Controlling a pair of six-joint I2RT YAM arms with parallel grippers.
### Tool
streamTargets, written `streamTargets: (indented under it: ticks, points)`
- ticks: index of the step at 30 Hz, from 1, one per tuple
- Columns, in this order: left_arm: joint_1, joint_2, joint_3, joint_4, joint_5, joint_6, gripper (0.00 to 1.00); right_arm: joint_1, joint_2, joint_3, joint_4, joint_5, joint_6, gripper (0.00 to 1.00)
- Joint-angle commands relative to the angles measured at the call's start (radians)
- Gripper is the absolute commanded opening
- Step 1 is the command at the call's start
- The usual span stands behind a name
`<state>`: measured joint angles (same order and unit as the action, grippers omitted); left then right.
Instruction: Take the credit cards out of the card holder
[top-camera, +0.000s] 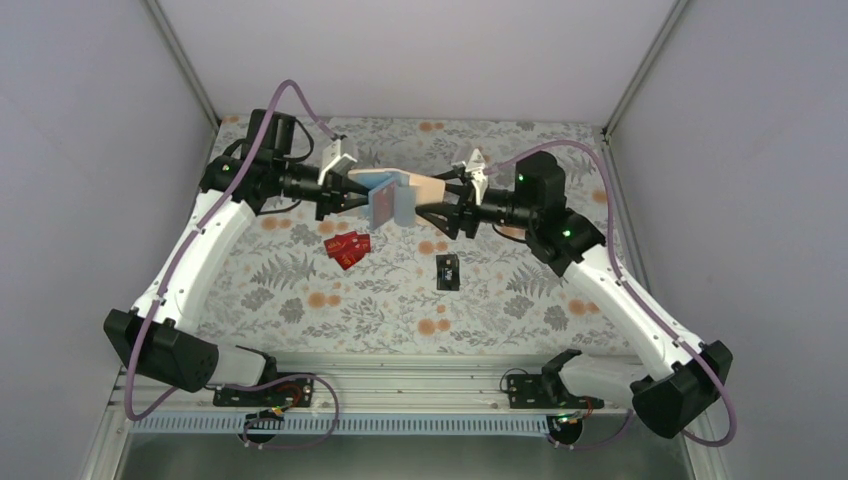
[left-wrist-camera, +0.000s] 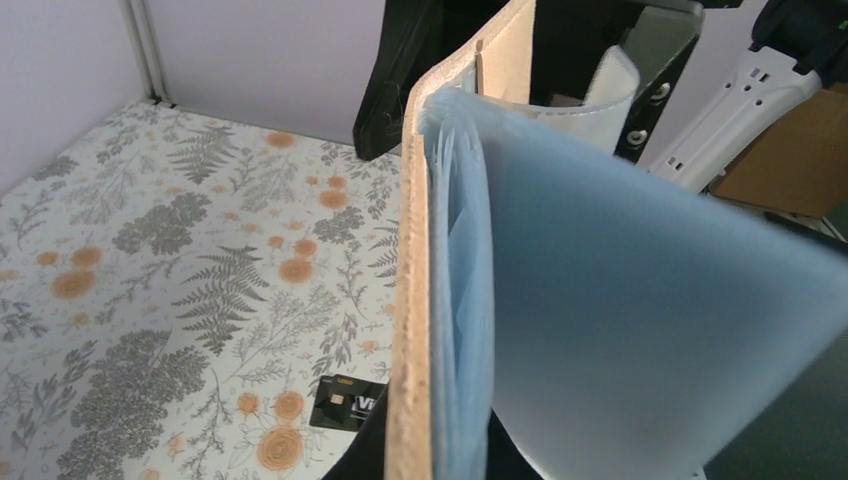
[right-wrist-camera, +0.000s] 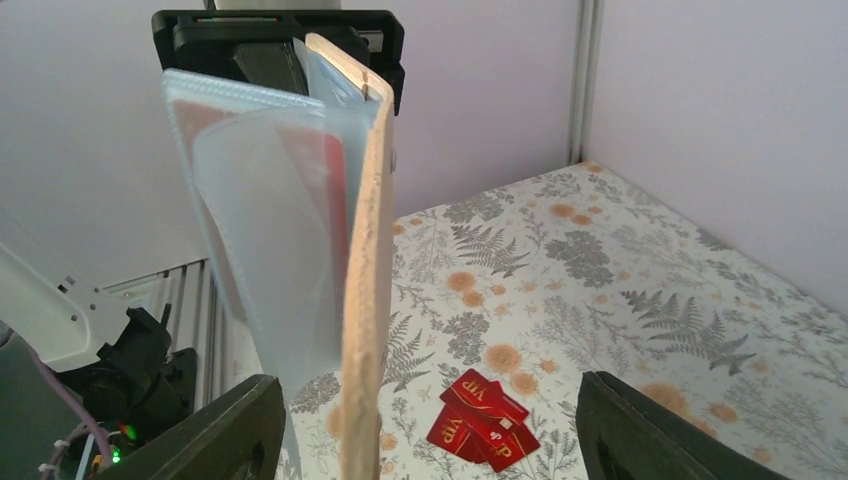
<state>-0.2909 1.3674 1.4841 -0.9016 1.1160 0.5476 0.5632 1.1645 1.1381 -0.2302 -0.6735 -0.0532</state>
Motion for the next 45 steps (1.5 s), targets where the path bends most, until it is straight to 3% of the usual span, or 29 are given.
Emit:
streamTargets:
  ticks: [1, 6, 10, 14, 16, 19, 25, 29, 32, 39, 45]
  points:
    - [-0.001, -0.023, 0.003, 0.041, -0.025, -0.043, 0.02, -0.003, -0.037, 0.0, -0.036, 0.056, -0.003, 0.75]
    - [-0.001, -0.017, -0.022, 0.099, -0.112, -0.116, 0.02, 0.039, -0.012, 0.009, 0.036, 0.067, 0.098, 0.76]
    - [-0.001, -0.014, -0.026, 0.115, -0.164, -0.141, 0.02, 0.083, -0.005, -0.01, 0.121, 0.122, 0.17, 0.88]
    - [-0.002, -0.014, -0.027, 0.113, -0.146, -0.143, 0.02, 0.107, 0.031, 0.007, 0.154, 0.211, 0.233, 0.9]
    - [-0.001, -0.014, -0.024, 0.111, -0.145, -0.141, 0.02, 0.113, 0.051, 0.011, 0.15, 0.233, 0.225, 0.85]
    - [-0.001, -0.019, -0.022, 0.099, -0.13, -0.126, 0.02, 0.112, 0.062, 0.009, 0.142, 0.216, 0.199, 0.69]
    - [0.006, -0.022, -0.018, 0.087, -0.097, -0.101, 0.02, 0.101, 0.023, -0.012, 0.129, 0.046, 0.109, 0.76]
    - [0.005, -0.025, -0.021, 0.078, -0.093, -0.081, 0.02, 0.012, -0.041, -0.083, 0.117, 0.0, 0.07, 0.78]
    - [0.004, -0.029, -0.021, 0.055, -0.07, -0.052, 0.02, -0.07, -0.049, -0.098, 0.101, -0.041, 0.08, 0.69]
    - [0.001, -0.034, -0.016, 0.015, -0.021, -0.001, 0.02, -0.108, -0.039, -0.078, 0.086, -0.079, 0.058, 0.52]
    - [0.001, -0.033, -0.01, 0.004, -0.006, 0.012, 0.02, -0.154, -0.061, -0.102, 0.079, -0.105, 0.056, 0.51]
